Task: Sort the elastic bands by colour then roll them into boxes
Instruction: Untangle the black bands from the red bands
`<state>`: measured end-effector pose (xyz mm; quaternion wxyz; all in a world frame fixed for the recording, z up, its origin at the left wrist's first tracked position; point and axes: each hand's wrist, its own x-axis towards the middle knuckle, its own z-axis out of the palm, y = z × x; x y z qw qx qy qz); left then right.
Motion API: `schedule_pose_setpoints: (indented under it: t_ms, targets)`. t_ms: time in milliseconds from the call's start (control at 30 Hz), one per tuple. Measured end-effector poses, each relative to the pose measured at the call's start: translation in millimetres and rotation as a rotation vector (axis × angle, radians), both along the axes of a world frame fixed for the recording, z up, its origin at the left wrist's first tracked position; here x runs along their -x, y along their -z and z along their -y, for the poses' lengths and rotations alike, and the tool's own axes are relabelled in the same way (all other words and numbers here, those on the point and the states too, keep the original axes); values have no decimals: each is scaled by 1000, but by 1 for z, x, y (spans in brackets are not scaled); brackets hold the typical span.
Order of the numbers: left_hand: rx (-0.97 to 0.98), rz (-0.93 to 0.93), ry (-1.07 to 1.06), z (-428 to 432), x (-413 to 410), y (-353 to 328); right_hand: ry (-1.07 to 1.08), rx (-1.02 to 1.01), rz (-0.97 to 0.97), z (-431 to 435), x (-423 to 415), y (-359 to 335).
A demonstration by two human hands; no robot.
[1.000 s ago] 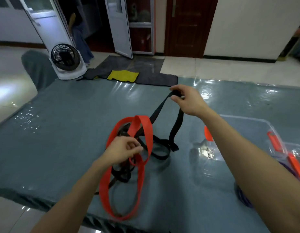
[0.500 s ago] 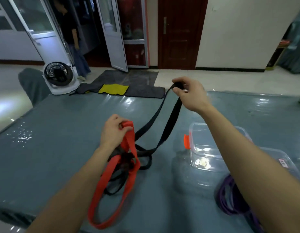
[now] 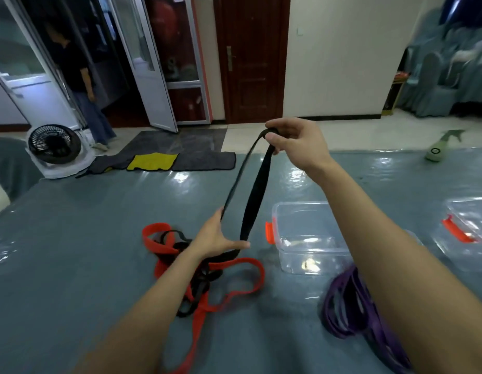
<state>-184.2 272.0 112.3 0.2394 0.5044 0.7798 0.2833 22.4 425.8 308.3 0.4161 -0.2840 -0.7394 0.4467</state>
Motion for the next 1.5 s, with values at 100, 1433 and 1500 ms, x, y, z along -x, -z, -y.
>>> schedule_pose_setpoints:
  t_ms: [100,1433,1500]
  targets:
    - [-61,79,-71,-22,-28,15,-37,98,-157,3,-16,-5]
    - [-435,-131,55,-32,-20,-129,124,155,441,76,-130,99]
    - [-329,-229,213,-32,-28,-159,77,167,523,76,-128,110]
